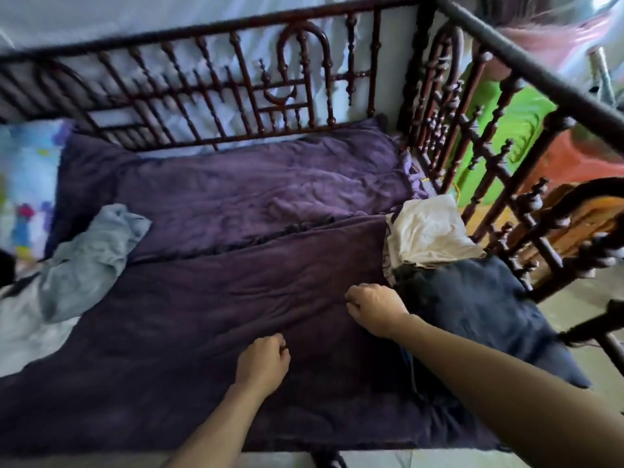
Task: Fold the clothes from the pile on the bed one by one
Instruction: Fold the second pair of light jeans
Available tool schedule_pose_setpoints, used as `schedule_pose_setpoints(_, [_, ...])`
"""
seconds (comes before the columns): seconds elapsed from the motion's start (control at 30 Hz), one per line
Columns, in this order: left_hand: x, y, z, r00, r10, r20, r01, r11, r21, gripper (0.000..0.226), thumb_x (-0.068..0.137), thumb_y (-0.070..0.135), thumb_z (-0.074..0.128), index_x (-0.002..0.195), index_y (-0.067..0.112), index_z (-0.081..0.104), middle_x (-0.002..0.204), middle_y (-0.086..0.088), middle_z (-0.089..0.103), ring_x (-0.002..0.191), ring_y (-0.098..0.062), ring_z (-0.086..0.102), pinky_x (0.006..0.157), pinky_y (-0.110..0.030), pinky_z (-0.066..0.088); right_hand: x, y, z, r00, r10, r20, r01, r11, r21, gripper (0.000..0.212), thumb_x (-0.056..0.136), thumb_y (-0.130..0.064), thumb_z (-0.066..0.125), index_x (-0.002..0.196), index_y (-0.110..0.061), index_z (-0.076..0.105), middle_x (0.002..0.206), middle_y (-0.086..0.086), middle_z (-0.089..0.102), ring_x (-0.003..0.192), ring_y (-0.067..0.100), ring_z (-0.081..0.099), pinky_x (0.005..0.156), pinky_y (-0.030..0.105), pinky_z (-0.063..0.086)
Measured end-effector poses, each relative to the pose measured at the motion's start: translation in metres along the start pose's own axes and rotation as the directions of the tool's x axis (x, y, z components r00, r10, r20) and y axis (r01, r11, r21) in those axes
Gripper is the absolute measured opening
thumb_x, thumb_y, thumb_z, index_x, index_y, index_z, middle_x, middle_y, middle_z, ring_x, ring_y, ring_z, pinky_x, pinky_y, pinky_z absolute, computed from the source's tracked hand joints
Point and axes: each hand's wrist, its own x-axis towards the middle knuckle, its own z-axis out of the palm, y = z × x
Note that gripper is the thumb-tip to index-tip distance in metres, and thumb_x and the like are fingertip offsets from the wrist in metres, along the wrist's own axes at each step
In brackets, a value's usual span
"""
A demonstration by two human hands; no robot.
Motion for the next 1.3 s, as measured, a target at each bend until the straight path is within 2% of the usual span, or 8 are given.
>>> schedule_pose_setpoints(0.23, [-0.07,-0.123,-0.063,0.959,-0.214,-0.184,0.211,0.977,-0.034,0.02,0.092,0.034,0.052,0.106,0.025,0.063,0.101,0.002,0.069,0.096,-0.021,0.064,0.076,-0.033,0.052,0.024,-0.123,0.012,0.973,-0.209,0.101,0.215,0.975,-0.057,0.021,0.092,-0.036,0.045,0.098,-0.023,0.06,0.105,0.004,0.067,0.098,0.032,0.062,0.076,0.038,0.047])
schedule_pose_setpoints(0.47, [-0.136,-0.286,-0.107,0.886,-0.403,-0.229,0.395,0.915,-0.081,0.021,0.088,0.035,0.053,0.103,0.025,0.063,0.103,0.001,0.07,0.1,-0.021,0.064,0.077,-0.03,0.049,0.071,-0.289,0.064,0.93,-0.33,0.163,0.343,0.937,-0.06,0.021,0.092,-0.038,0.047,0.098,-0.022,0.059,0.106,0.004,0.067,0.097,0.033,0.062,0.075,0.037,0.047])
schedule_pose_setpoints(0.7, [-0.19,-0.448,-0.152,0.869,-0.47,-0.153,0.442,0.878,-0.185,0.017,0.089,0.025,0.054,0.099,0.017,0.065,0.101,-0.004,0.071,0.098,-0.023,0.065,0.084,-0.033,0.048,0.106,-0.451,0.149,0.886,-0.348,0.306,0.37,0.929,-0.017,0.026,0.094,-0.04,0.047,0.11,-0.024,0.059,0.115,0.002,0.065,0.104,0.028,0.061,0.078,0.033,0.046])
schedule_pose_setpoints(0.8, [-0.199,-0.5,-0.173,0.868,-0.48,-0.13,0.443,0.865,-0.234,0.013,0.09,0.014,0.053,0.091,0.008,0.064,0.092,-0.01,0.068,0.095,-0.024,0.063,0.077,-0.028,0.04,0.118,-0.51,0.172,0.869,-0.369,0.33,0.386,0.923,0.016,0.025,0.094,-0.04,0.046,0.107,-0.022,0.059,0.112,0.003,0.065,0.101,0.028,0.062,0.077,0.033,0.046])
schedule_pose_setpoints(0.9, [-0.196,-0.542,-0.186,0.875,-0.466,-0.133,0.432,0.874,-0.223,0.016,0.093,0.017,0.051,0.078,0.023,0.049,0.073,0.006,0.052,0.092,-0.019,0.061,0.065,-0.021,0.029,0.141,-0.551,0.189,0.864,-0.385,0.324,0.398,0.917,0.03,0.025,0.093,-0.041,0.047,0.104,-0.023,0.061,0.106,0.0,0.068,0.096,0.026,0.063,0.073,0.032,0.045])
schedule_pose_setpoints(0.97, [-0.188,-0.567,-0.188,0.877,-0.462,-0.131,0.435,0.88,-0.193,0.009,0.094,0.023,0.049,0.086,0.024,0.052,0.081,0.005,0.056,0.095,-0.018,0.06,0.068,-0.021,0.031,0.161,-0.57,0.201,0.861,-0.381,0.337,0.393,0.919,0.034,0.024,0.093,-0.041,0.047,0.103,-0.024,0.061,0.104,0.0,0.068,0.096,0.026,0.063,0.07,0.031,0.043])
schedule_pose_setpoints(1.07, [-0.168,-0.6,-0.186,0.881,-0.458,-0.121,0.437,0.884,-0.164,0.016,0.093,0.029,0.049,0.1,0.018,0.059,0.099,-0.002,0.065,0.098,-0.018,0.06,0.075,-0.025,0.035,0.197,-0.591,0.225,0.865,-0.333,0.377,0.347,0.937,0.032,0.019,0.091,-0.042,0.047,0.101,-0.031,0.06,0.108,-0.001,0.067,0.099,0.025,0.063,0.068,0.029,0.038])
schedule_pose_setpoints(1.3, [-0.082,-0.699,-0.192,0.877,-0.48,0.015,0.477,0.868,-0.142,0.021,0.091,0.035,0.048,0.106,0.026,0.059,0.106,0.003,0.066,0.102,-0.017,0.06,0.085,-0.029,0.044,0.319,-0.626,0.309,0.867,-0.179,0.466,0.182,0.983,0.039,0.017,0.087,-0.039,0.051,0.099,-0.03,0.059,0.112,-0.003,0.066,0.104,0.023,0.063,0.075,0.029,0.043])
